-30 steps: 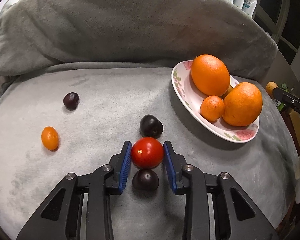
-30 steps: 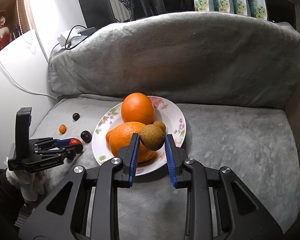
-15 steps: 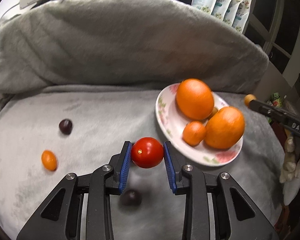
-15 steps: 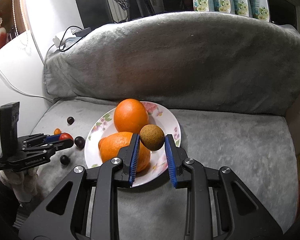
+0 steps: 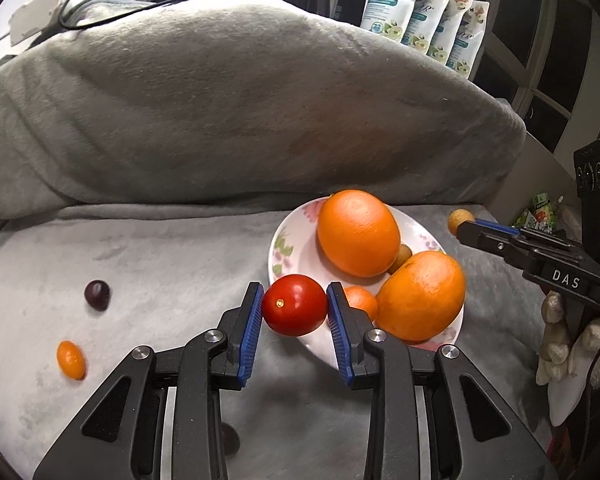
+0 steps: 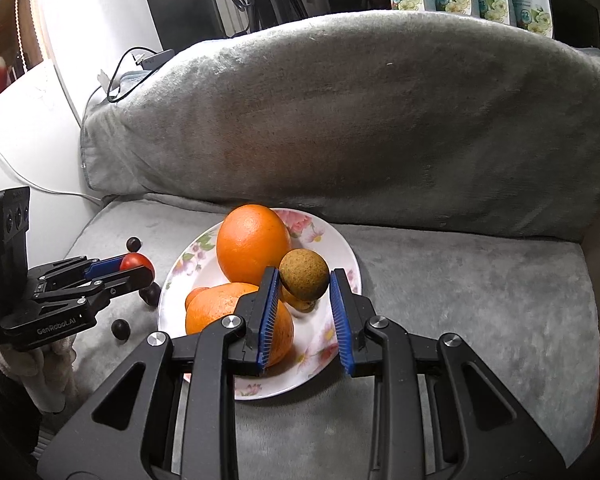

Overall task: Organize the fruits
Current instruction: 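Lower the brown fruit and tomato onto the plate and open both grippers, then move the right gripper to a dark purple plum while the left approaches a small orange fruit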

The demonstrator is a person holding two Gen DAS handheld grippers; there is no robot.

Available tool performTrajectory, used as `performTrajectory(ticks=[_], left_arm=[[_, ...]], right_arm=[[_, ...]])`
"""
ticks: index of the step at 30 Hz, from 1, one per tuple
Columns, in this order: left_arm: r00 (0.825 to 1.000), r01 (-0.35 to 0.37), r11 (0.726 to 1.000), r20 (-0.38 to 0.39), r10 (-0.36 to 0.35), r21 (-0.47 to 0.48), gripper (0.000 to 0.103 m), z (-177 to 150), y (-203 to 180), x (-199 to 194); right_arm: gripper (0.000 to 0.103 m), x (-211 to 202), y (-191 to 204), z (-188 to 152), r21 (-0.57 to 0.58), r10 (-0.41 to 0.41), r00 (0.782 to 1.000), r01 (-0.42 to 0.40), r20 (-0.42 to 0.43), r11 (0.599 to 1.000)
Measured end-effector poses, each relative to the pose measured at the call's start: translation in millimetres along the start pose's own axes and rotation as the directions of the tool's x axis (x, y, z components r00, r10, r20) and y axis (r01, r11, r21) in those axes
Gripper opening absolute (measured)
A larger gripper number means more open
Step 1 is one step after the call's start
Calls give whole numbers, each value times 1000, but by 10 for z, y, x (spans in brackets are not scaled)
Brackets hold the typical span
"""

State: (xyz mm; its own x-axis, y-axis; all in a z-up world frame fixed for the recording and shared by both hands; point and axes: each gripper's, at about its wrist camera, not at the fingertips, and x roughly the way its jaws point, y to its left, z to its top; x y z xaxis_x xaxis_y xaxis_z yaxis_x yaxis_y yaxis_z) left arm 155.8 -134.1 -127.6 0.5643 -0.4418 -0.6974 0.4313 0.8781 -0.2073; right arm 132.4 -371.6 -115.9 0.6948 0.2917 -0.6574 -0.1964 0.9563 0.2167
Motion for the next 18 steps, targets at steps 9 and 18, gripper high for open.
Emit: performTrajectory(ticks=[9,18], left_arm=[[999,23,1000,36,-23,8,50,62,-60,-55],[998,1,1000,64,-1,11,72,45,-47,-169]], right_arm=[[63,-36,23,35,0,-10,999,10,32,1000],[84,-147,74,47,-6,-15,997,15,71,1000]])
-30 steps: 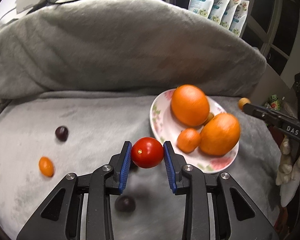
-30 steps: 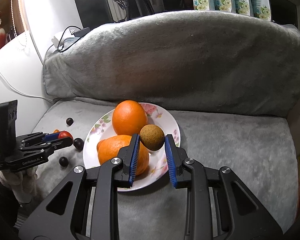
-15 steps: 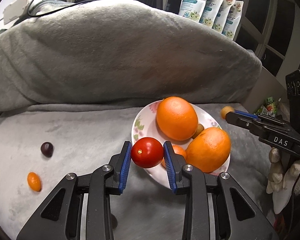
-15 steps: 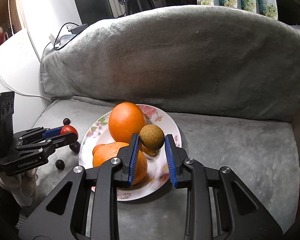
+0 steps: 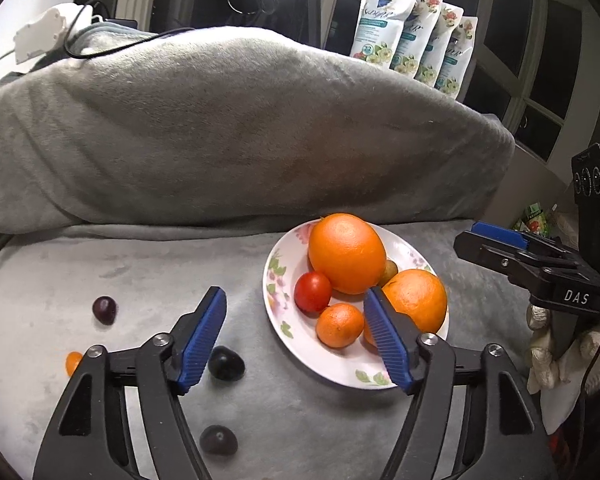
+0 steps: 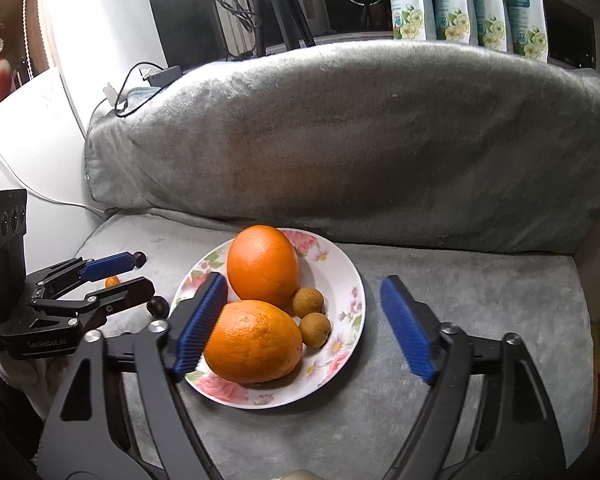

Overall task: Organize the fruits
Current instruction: 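Move the right gripper to a dark purple plum while the left approaches a small orange fruit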

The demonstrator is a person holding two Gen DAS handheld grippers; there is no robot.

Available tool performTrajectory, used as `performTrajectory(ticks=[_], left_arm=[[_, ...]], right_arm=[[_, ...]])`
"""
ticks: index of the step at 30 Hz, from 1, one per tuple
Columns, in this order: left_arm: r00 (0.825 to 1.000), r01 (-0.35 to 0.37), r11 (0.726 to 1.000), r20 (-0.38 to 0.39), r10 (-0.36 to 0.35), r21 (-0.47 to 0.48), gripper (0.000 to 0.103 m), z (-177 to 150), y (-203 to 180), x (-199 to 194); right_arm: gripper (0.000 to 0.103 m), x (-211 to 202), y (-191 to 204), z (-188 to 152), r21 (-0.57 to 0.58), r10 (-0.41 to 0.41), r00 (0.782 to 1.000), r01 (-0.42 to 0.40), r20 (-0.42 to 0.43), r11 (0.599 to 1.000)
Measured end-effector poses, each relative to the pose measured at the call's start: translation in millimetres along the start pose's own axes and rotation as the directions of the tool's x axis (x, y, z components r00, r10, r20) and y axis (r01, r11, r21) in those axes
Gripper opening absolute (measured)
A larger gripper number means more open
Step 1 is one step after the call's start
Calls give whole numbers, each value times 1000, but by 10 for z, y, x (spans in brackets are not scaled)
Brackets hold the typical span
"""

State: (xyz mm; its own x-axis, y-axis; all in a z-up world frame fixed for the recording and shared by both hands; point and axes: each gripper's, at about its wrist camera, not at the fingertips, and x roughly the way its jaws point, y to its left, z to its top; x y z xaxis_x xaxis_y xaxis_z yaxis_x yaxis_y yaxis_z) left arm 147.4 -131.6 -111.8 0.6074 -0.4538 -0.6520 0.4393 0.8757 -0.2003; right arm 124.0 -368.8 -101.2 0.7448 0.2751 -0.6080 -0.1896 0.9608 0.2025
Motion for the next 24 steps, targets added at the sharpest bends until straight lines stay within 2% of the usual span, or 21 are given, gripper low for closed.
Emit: performTrajectory(ticks=[11,16,24], left_arm=[[998,-38,999,38,39,-29,72,-72,218,-266],[996,-64,995,63,69,-82,72,-117,504,-470],[985,-147,977,70,159,-155,72,-251,1007,-731]], right_arm=[[84,-127,291,-25,-63,-5,1000,6,21,998],[84,-172,501,-78,-94,13,1000,-11,15,995],[84,-154,869,-197,-127,79,997,-81,-24,989]])
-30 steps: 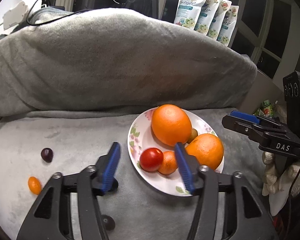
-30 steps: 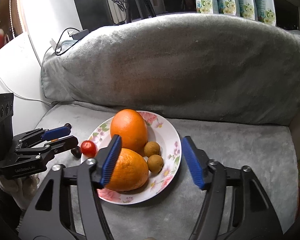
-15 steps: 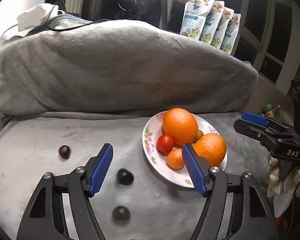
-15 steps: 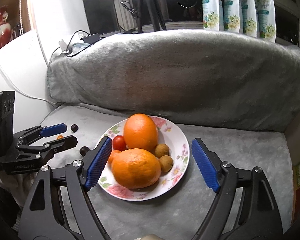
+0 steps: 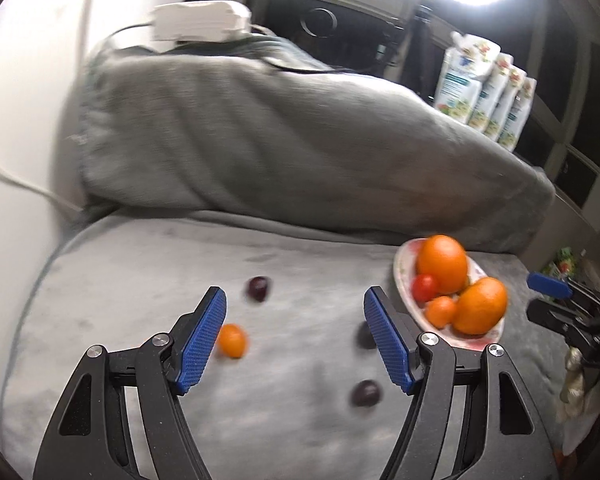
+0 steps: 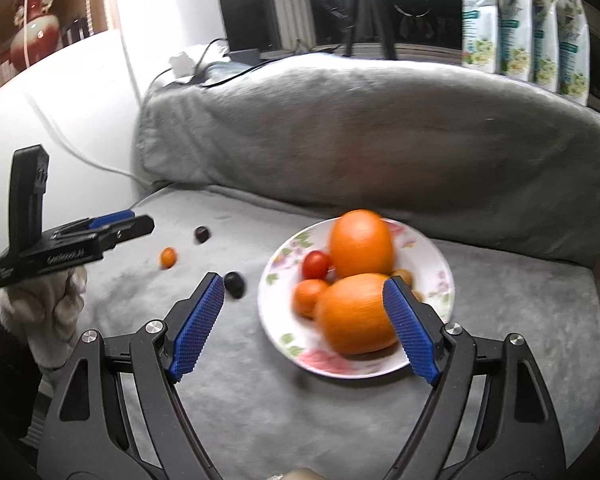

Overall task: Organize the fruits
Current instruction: 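Move the right gripper to a dark purple plum while the left approaches a small orange fruit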

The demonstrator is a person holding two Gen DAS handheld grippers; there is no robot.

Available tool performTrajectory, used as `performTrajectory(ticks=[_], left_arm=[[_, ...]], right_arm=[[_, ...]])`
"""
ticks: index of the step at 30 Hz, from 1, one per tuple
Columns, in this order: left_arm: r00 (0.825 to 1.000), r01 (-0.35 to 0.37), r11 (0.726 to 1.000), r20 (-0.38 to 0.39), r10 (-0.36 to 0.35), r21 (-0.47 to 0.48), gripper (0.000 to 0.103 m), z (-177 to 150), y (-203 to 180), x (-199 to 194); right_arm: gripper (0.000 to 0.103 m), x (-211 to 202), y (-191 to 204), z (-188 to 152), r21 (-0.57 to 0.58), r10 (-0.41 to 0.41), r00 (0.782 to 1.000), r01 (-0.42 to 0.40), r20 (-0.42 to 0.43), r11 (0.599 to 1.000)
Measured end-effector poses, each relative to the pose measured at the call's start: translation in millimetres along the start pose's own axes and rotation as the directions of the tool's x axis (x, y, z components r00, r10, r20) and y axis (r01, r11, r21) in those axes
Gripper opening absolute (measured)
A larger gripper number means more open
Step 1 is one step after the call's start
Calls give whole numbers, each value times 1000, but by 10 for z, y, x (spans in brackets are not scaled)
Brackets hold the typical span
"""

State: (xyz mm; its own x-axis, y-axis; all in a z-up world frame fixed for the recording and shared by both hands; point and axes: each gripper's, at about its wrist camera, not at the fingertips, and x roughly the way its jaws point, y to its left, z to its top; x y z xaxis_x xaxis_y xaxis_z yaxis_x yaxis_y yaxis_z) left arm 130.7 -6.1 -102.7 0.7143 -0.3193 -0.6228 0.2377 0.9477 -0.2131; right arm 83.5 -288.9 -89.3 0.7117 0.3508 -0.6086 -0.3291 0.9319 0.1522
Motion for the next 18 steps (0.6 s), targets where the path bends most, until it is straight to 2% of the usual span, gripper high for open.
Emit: performTrajectory(ticks=[6,11,18], left_arm=[[999,-35,998,-8,34,-47,71,-67,304,-37],[999,-46,997,-32,43,-69,62,-124,474,44],[997,-22,996,-76,15,-88,51,-243,541,179]], right_arm=[[84,114,250,-58,-16,47,998,-48,-30,999],[84,280,444,-135,-29,89,993,-91,-74,995],[84,504,672,-244,-43,117,985,-123,-129,991]])
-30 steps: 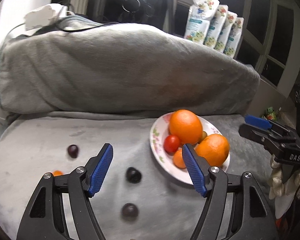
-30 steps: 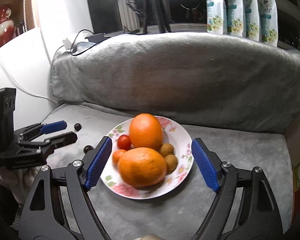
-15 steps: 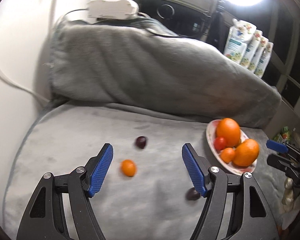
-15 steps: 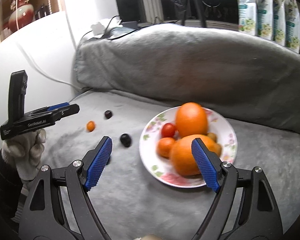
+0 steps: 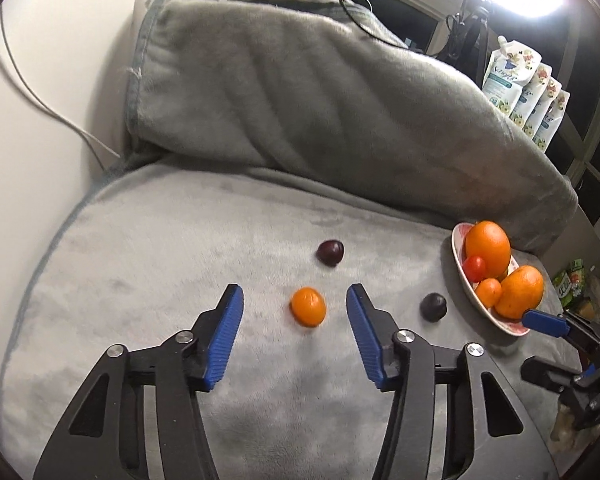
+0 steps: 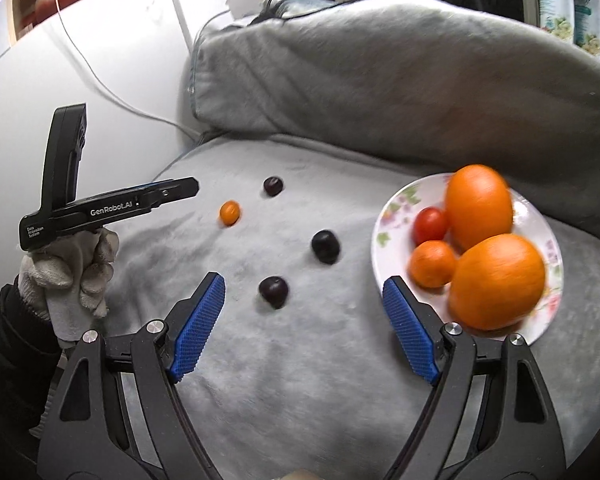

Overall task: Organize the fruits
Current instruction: 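Move the right gripper to a dark purple plum while the left approaches a small orange fruit, then close the right gripper on the plum while the left gripper closes on the small orange fruit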

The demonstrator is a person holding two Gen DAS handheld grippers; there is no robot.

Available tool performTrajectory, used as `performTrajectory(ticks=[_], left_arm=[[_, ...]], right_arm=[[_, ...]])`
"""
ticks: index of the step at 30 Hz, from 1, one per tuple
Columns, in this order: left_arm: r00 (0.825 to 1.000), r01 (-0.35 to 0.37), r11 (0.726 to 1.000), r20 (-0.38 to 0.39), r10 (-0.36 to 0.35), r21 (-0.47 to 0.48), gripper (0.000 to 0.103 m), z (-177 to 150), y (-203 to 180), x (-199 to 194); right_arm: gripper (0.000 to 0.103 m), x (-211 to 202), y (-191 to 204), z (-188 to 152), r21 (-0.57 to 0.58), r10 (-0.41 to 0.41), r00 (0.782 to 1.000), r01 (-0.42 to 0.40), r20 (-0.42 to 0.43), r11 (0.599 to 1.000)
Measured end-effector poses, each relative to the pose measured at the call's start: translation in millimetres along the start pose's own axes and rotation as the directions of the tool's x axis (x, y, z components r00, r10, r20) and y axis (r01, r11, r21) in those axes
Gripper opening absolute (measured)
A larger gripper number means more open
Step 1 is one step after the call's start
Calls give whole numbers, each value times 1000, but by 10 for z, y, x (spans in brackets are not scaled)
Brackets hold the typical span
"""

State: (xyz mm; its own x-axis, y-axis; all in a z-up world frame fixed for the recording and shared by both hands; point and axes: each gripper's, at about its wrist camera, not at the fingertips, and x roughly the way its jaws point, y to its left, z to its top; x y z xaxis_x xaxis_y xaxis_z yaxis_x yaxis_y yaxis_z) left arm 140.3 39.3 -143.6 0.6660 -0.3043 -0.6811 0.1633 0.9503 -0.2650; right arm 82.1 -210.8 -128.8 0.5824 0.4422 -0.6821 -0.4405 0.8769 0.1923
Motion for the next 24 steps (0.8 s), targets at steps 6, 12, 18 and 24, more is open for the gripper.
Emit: performTrajectory(ticks=[6,12,18,24], left_arm=[[999,17,1000,-43,-18,-9,43,-43,8,131],[997,22,1000,-77,-22,-3,38,-71,-38,260],[996,4,999,-94,-1,34,37,-86,-115,348],[993,-15,998,-113,22,63,32,-83,-160,452]], right_arm=[[76,207,88,-48,4,19,999,-19,-43,1000],[59,413,156,-95,-1,22,996,-22,-85,1000],[48,592,201,-110,-6,10,993,-10,-120,1000],[41,684,219,-88,-15,7,991,-9,-132,1000]])
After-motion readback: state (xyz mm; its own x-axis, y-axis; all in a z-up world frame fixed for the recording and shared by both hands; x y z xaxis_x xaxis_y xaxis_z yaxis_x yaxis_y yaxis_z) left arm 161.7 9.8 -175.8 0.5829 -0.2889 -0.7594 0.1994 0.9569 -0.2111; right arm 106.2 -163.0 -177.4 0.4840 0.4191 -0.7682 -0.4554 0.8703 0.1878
